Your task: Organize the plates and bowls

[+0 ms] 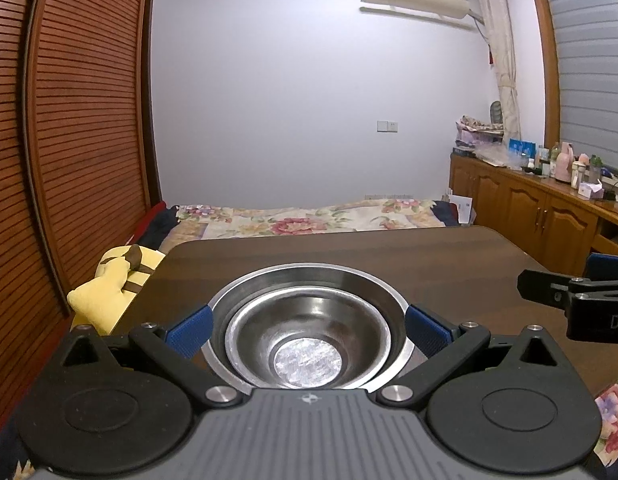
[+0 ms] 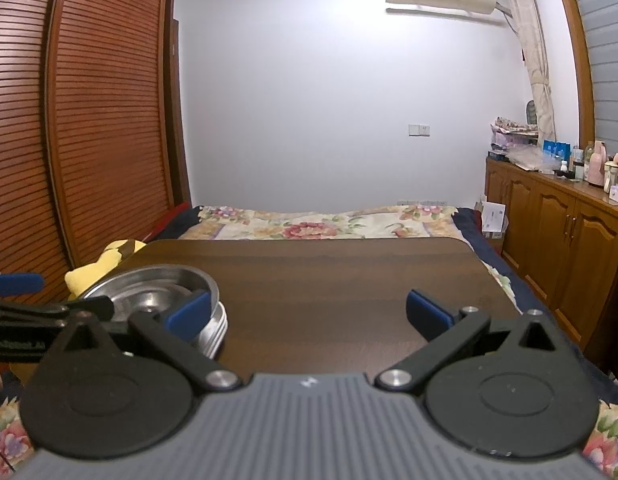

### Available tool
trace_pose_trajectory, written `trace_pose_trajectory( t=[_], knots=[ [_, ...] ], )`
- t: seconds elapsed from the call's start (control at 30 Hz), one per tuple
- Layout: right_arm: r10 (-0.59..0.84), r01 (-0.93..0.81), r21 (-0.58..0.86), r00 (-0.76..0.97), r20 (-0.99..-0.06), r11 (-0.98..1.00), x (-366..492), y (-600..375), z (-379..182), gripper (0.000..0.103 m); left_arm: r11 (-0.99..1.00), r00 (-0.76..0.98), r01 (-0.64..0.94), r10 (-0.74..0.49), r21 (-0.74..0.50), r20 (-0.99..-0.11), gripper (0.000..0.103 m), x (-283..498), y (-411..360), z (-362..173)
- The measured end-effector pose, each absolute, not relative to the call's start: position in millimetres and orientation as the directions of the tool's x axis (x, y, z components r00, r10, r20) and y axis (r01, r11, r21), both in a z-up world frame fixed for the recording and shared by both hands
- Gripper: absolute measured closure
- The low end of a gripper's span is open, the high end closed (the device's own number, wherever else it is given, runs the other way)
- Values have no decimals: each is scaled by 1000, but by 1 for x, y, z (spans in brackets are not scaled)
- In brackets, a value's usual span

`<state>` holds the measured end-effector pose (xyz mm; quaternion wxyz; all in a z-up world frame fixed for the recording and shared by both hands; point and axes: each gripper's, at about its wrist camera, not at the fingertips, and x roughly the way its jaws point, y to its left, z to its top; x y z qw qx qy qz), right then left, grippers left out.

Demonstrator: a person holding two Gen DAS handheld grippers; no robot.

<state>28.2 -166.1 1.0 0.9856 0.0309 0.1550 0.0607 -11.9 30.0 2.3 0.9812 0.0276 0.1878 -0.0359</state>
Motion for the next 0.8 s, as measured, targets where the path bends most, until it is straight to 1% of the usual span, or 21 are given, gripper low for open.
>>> trace_pose_trajectory(
  t=[0.23, 0.37, 0.67, 0.8],
  knots=[
    [137, -113, 93, 942, -307, 989, 25, -167, -5, 0, 997, 922, 72, -51, 41, -384, 0, -19, 34, -8],
    [128, -110, 74, 945, -302, 991, 25, -164, -9, 0, 997, 923, 63, -45, 33, -383, 0, -20, 35, -14],
    [125, -103, 82, 933, -337, 991, 29, -165, -24, 0, 998, 915, 52, -33, 35, -402, 0, -17, 35, -25],
    [122, -100, 84, 935, -334, 991, 28, -166, -22, 0, 998, 916, 46, -29, 34, -401, 0, -17, 36, -26]
  ],
)
